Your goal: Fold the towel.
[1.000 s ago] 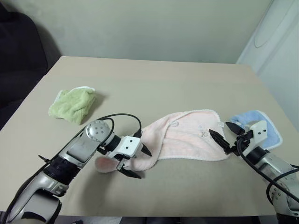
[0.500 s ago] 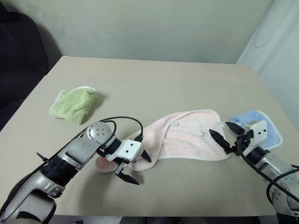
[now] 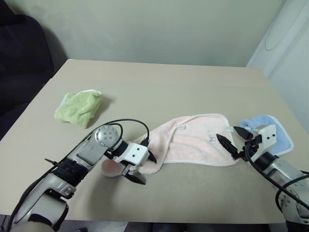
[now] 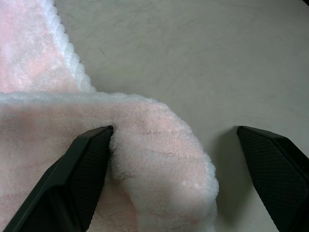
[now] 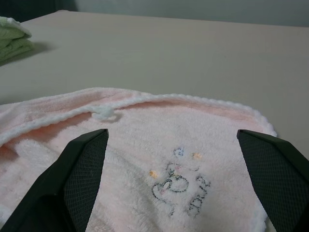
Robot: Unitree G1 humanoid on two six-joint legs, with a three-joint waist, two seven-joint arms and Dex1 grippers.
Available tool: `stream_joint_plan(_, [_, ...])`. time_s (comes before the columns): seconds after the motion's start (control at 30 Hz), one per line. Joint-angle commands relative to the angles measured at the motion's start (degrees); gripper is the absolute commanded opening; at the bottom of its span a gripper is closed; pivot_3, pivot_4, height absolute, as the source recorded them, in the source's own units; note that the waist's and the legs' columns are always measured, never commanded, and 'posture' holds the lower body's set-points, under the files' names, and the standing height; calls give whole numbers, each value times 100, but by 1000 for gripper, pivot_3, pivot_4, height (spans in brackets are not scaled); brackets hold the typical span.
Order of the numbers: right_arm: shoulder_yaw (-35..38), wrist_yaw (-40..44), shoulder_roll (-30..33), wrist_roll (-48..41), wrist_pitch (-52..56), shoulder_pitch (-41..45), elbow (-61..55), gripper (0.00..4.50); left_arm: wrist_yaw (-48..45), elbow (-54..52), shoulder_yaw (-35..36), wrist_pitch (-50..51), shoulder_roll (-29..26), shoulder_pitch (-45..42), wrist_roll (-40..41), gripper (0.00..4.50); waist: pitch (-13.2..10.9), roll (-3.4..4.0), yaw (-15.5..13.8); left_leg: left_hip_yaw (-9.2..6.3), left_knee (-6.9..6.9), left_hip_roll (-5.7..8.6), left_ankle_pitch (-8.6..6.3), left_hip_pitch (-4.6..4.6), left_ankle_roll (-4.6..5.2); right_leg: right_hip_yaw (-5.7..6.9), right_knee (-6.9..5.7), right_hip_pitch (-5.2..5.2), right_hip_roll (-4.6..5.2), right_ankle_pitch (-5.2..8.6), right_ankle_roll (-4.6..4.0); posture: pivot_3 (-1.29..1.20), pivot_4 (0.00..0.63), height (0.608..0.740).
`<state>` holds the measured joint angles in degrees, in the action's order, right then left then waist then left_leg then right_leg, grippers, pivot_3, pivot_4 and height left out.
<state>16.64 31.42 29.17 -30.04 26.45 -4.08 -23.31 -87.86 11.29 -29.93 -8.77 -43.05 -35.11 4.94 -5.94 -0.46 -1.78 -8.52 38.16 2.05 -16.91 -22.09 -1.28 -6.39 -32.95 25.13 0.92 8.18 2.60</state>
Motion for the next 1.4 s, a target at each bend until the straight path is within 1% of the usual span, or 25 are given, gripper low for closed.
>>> stream_joint_plan(0.03, [52, -41, 8, 8, -93, -2, -164, 4500, 260, 342, 243, 8, 8, -227, -340, 4478, -1, 3, -7, 0, 0, 0, 0, -2, 0, 0, 0, 0, 1, 0, 0, 0, 150, 740])
stream_joint_plan(0.2, [-11, -62, -19, 43, -97, 42, -143, 4500, 248, 458, 247, -142, 11, -296, -357, 4478, -1, 4, -3, 0, 1, 1, 5, -12, 5, 1, 0, 4, 2, 0, 0, 0, 150, 740])
stream_joint_plan(0.3, [-34, -61, -37, 58, -104, 65, -130, 4500, 226, 478, 239, -173, 13, -297, -352, 3932, 0, 6, -2, 0, 0, 1, 6, -11, 6, 2, 0, 4, 2, -3, 4, 0, 150, 740])
stream_joint_plan(0.43, [-56, -63, -51, 69, -119, 78, -109, 4500, 207, 466, 254, -141, 32, -299, -305, 2724, 0, 6, -7, -1, 0, 8, 10, -15, 10, 2, 0, 4, 7, -4, 5, 0, 150, 740])
stream_joint_plan(0.67, [-98, -68, -76, 96, -150, 79, -90, 4500, 86, 406, 414, 23, 114, -302, -149, 242, 0, 5, 13, -1, 0, 14, 12, -16, 13, 2, 0, 6, 14, -5, 6, 0, 150, 740])
stream_joint_plan(0.7, [-102, -68, -81, 100, -152, 76, -94, 4500, 48, 359, 445, 91, 125, -292, -99, 30, 0, 5, 14, -1, 0, 14, 12, -16, 13, 3, 0, 6, 14, -7, 6, 0, 150, 740])
stream_joint_plan(0.8, [-100, -63, -90, 106, -156, 61, -100, 4500, -71, 106, 634, 492, 171, -232, 276, 30, -1, 3, 13, -1, 0, 14, 11, -18, 14, 4, 0, 7, 16, -23, -17, 0, 150, 740])
stream_joint_plan(0.97, [-101, -54, -85, 109, -156, 54, -96, 4500, -256, -156, 807, 890, 97, -139, 623, 30, -3, -1, 16, 0, -1, 16, 11, -21, 15, 5, 2, 8, 19, -25, -17, 0, 150, 740])
stream_joint_plan(1.17, [-93, -26, -66, 103, -155, 49, -66, 4500, -285, -427, 828, 1162, -12, 52, 694, 30, -3, -1, 25, 0, -1, 15, 12, -19, 15, 5, 1, 9, 19, -8, 10, 0, 150, 740])
stream_joint_plan(1.37, [-98, -13, -51, 103, -153, 75, -35, 4500, -278, -583, 776, 1243, -39, 162, 688, 30, -4, -3, 21, 0, -1, 16, 12, -20, 15, 5, 1, 9, 19, -11, 4, 0, 150, 740])
stream_joint_plan(1.4, [-99, -12, -50, 101, -149, 77, -34, 4500, -273, -588, 768, 1258, -30, 158, 680, 265, -4, -3, 21, 0, -1, 16, 12, -20, 15, 5, 1, 9, 19, -13, 2, 0, 150, 740])
